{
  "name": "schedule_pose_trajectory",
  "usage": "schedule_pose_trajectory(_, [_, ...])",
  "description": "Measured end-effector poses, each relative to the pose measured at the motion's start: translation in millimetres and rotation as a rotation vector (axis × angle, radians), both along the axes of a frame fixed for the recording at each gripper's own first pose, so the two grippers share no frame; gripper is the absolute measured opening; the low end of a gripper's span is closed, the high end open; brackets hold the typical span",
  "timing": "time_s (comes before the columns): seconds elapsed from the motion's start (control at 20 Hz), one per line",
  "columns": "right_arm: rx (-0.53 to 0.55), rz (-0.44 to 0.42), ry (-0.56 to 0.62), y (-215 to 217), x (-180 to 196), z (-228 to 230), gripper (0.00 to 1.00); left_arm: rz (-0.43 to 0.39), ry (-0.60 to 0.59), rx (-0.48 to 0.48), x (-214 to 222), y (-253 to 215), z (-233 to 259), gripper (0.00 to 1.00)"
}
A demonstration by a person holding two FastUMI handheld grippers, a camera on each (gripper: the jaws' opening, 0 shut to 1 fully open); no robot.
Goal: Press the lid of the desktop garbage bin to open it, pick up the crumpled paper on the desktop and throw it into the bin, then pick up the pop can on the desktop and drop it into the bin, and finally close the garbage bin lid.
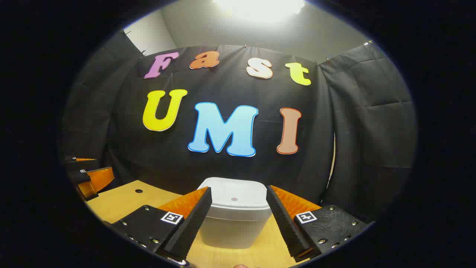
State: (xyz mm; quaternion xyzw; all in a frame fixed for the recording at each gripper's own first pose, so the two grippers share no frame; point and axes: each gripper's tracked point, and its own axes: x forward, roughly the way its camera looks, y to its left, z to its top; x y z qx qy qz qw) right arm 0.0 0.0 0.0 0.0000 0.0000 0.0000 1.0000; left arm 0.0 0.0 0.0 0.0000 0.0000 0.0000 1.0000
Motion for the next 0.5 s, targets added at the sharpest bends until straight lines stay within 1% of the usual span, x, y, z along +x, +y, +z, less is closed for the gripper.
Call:
schedule_pose_trajectory(0.25, [-0.004,-0.011,0.005,-12,-2,-4,0.95,0.012,-0.015,0.007,1,1,1,0.96])
schedule_pose_trajectory(0.5, [-0.022,-0.041,0.010,-30,-7,-11,0.95,-0.009,-0.023,0.008,2,-8,2,0.95])
